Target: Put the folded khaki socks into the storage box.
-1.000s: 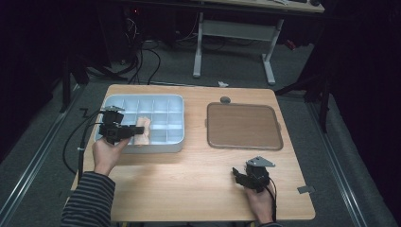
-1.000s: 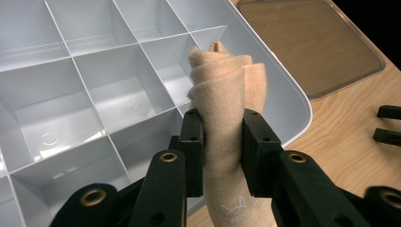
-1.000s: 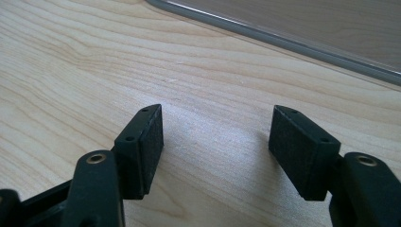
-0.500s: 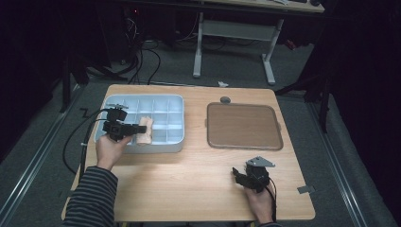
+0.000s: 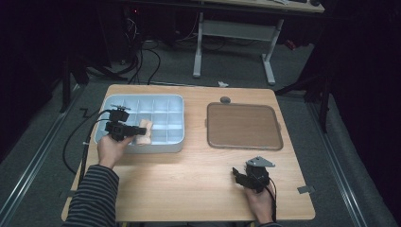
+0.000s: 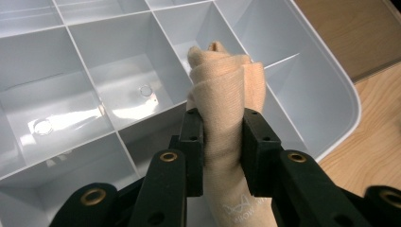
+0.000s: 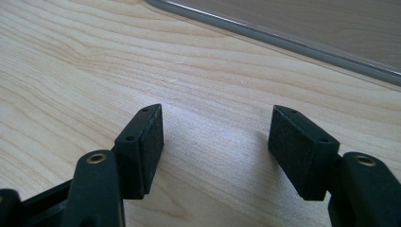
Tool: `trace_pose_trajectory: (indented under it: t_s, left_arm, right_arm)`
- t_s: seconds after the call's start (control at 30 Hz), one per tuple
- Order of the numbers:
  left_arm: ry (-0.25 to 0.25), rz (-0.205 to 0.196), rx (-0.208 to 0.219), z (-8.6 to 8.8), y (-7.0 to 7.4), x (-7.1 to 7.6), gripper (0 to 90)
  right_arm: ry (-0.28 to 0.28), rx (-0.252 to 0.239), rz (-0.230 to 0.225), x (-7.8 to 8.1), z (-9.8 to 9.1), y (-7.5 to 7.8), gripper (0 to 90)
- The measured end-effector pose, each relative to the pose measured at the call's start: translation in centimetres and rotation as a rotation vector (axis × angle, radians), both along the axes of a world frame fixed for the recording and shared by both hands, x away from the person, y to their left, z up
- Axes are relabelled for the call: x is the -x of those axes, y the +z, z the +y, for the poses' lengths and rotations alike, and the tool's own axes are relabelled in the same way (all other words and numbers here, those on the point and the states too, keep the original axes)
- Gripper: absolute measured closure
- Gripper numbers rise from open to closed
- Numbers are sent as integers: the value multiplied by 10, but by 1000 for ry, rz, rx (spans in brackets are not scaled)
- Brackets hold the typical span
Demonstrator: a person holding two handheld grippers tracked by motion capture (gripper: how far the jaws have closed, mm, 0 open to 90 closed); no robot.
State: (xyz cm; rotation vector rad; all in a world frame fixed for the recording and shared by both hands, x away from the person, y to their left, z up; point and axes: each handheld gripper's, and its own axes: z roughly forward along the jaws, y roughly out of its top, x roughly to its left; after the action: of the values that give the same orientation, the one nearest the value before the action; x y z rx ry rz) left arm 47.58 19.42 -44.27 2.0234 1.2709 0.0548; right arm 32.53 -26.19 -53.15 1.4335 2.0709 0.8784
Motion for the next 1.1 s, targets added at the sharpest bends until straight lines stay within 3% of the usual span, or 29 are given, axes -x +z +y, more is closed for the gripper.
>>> trace_pose_trajectory:
  t_s: [0.3,0.5,0.7,1.1]
  left_arm:
    - [28,39,10,7,-17,-3,727]
    - [31,47,-56,4,-23,-5,728]
    - [24,42,-67,3,-24,-6,727]
    - [-1,52,-129,-2,-32,-10,736]
  right_arm:
    - [0,0,1,0,0,0,362]
    - [0,0,0,0,0,0,362]
    - [0,0,0,0,0,0,362]
    - [0,0,0,0,0,0,362]
